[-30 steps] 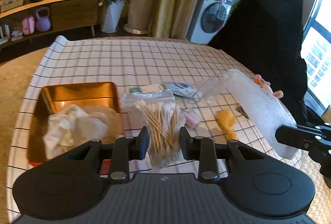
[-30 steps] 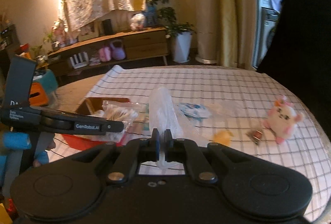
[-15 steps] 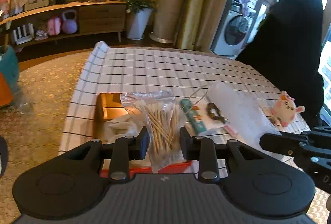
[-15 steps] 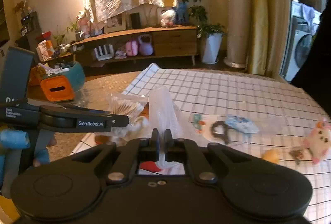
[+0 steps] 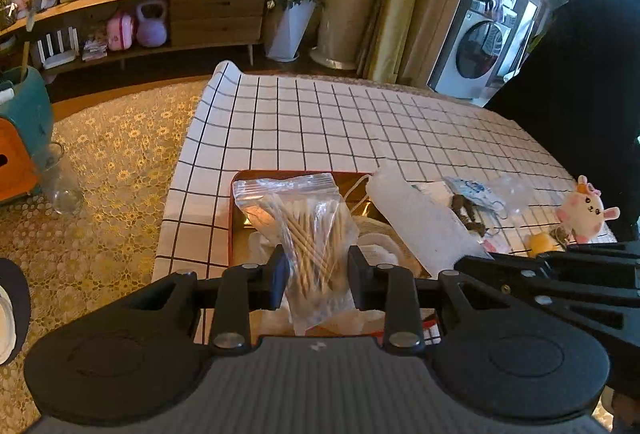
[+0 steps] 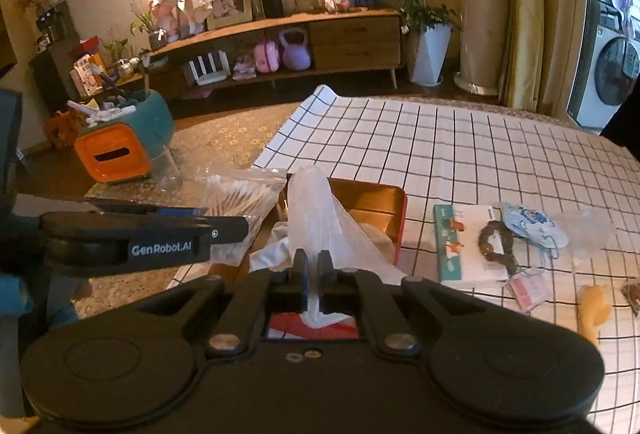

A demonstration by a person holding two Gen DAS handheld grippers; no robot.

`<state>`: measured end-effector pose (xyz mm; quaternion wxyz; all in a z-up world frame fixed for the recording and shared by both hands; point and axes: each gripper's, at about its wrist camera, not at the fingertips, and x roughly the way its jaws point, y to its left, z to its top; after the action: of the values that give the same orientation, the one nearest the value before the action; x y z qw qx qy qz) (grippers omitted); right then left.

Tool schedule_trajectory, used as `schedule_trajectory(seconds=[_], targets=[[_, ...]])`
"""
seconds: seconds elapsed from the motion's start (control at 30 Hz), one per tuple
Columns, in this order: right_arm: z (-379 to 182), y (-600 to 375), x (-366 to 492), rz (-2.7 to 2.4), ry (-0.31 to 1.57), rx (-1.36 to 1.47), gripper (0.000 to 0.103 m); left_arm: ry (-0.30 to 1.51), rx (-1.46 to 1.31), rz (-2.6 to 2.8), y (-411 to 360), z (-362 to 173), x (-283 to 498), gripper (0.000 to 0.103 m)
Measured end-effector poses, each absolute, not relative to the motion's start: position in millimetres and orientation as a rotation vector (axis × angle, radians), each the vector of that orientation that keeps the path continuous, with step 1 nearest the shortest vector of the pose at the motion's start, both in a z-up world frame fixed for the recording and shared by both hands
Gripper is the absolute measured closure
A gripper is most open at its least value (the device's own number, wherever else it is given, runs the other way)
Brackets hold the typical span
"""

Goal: Organize soft objects
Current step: 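Carry the cotton swab bag and plastic bag over the tin box with both tools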

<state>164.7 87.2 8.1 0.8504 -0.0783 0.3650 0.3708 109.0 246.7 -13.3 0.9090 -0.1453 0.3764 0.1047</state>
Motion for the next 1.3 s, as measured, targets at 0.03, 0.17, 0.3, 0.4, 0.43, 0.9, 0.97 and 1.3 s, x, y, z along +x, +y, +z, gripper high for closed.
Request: schedule_trajectory(seconds=[0.03, 0.17, 0.3, 0.4, 0.43, 0.9, 0.97, 1.3], targets=[[4.9, 91.0, 168.3, 0.775, 0.777, -0.165, 0.1, 0.781, -0.302, 0.212, 248.4, -16.1, 111.0, 0.072], [-7.2, 104.7, 180.9, 0.751, 0.793, -0.18, 0.1, 0.798, -0.299, 0.219, 254.7, -28.0, 120.6, 0.072], [-19.6, 115.8, 193.7, 0.731, 0.813, -0.188, 0.1, 0.812, -0.31, 0.203, 259.8, -41.4, 129.5, 0.072], [-30.9, 123.1, 203.9, 0.717, 0.836, -0.197, 0.1, 0.828, -0.305, 0.198, 259.9, -50.8, 135.1, 0.072], [-35.5, 125.4, 206.9, 0.707, 0.844, -0.202, 0.099, 0.831, -0.305, 0.195, 259.9, -53.6, 136.7, 0.072], [-70.8, 129.6, 227.9, 0.661, 0.926, -0.195, 0.094, 0.894, -0.314, 0.166, 257.9, -85.7, 154.9, 0.072], [-74.4, 130.0, 229.4, 0.661, 0.933, -0.192, 0.092, 0.891, -0.298, 0.169, 255.2, -87.1, 154.6, 0.072], [-81.2, 124.1, 234.1, 0.672, 0.967, -0.143, 0.084, 0.898, -0.301, 0.187, 253.9, -89.9, 153.8, 0.072]])
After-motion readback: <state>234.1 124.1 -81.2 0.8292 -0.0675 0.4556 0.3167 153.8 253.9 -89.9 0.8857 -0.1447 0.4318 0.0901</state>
